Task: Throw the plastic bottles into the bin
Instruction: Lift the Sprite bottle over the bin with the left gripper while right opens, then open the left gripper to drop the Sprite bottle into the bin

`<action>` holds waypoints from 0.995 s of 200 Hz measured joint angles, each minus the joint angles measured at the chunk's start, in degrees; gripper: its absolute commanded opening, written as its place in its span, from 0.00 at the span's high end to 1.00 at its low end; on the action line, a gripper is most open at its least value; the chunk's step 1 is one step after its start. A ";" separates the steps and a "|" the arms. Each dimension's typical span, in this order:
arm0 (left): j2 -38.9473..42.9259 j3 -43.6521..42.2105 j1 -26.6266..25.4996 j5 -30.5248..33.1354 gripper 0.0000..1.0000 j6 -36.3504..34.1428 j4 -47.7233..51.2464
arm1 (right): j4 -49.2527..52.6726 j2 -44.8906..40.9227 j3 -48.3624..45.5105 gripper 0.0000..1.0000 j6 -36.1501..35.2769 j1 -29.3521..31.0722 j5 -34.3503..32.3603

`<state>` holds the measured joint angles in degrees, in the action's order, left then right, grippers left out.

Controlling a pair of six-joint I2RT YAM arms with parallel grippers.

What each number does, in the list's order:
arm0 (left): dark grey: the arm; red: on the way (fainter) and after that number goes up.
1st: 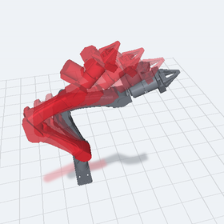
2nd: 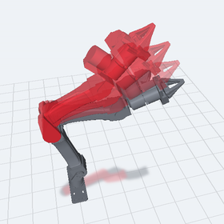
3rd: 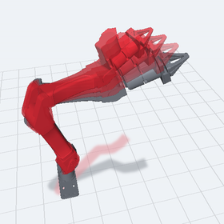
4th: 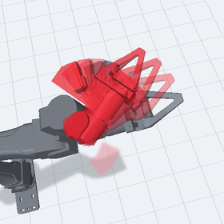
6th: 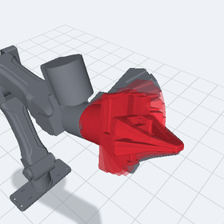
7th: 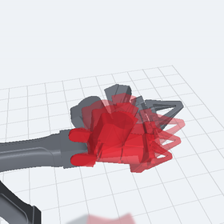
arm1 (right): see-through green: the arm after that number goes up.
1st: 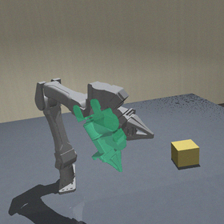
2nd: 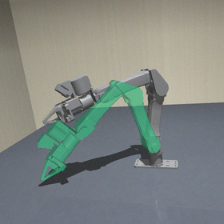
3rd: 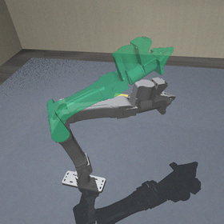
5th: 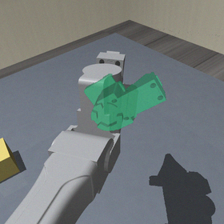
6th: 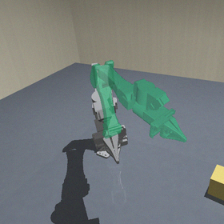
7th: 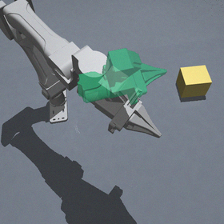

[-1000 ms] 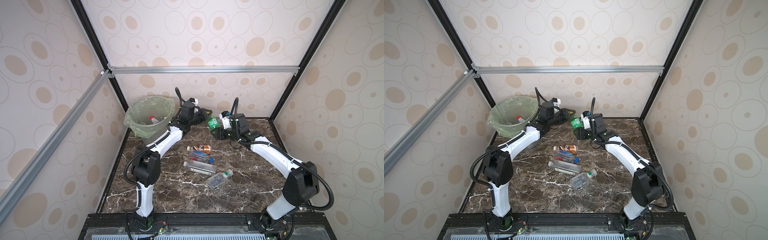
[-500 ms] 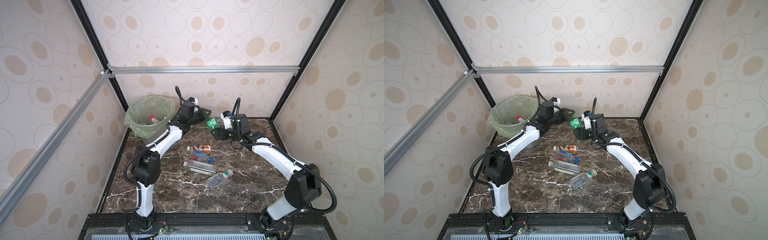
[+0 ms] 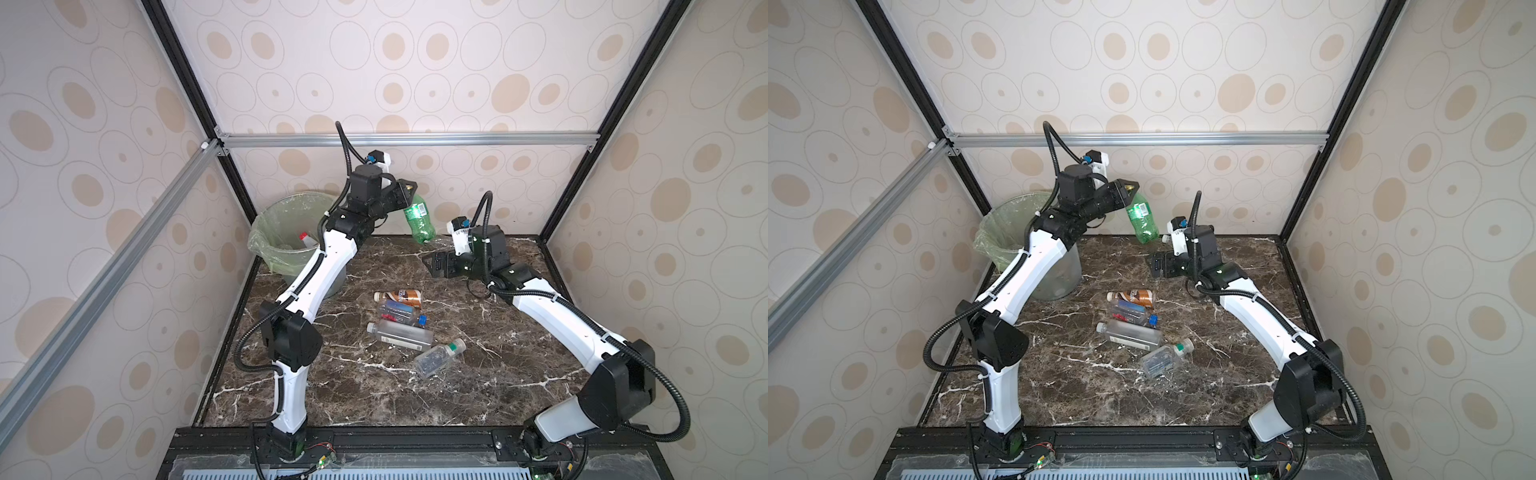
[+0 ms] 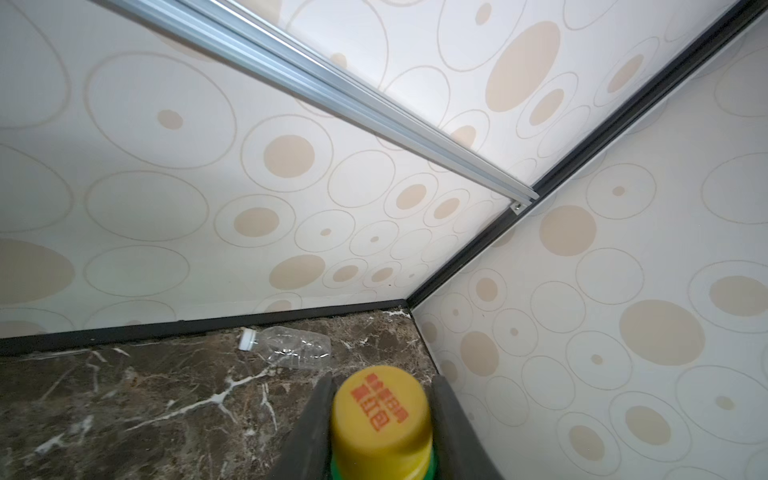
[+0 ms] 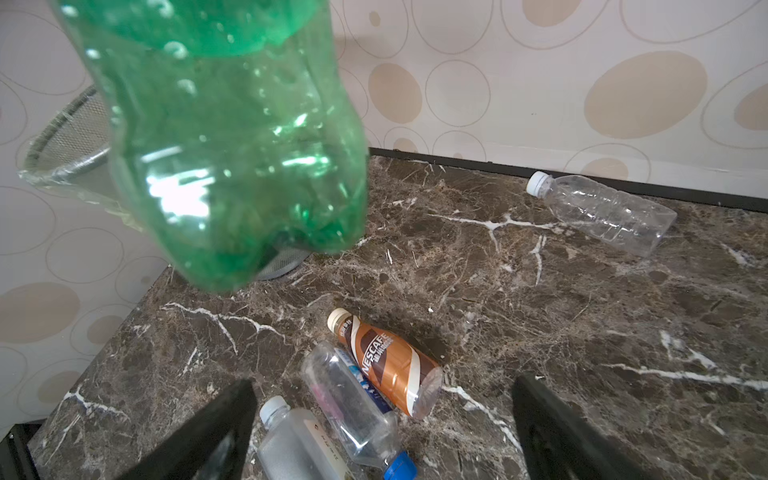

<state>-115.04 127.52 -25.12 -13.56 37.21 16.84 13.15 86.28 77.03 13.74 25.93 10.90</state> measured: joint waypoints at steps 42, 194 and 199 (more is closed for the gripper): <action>1.55 0.13 4.04 5.27 0.83 -5.99 5.05 | -3.43 -0.81 1.09 0.01 -0.11 3.87 0.07; 38.36 -25.18 9.66 29.59 0.83 -32.50 -24.15 | -4.55 6.69 13.66 0.01 -2.60 13.86 -0.24; 38.56 -25.38 9.79 30.21 0.83 -33.18 -25.16 | -4.57 6.69 13.66 0.01 -2.60 13.86 -0.24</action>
<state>-76.49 102.15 -15.33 16.64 4.03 -8.32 8.58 92.97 90.70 11.14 39.79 10.66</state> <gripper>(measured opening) 0.322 0.988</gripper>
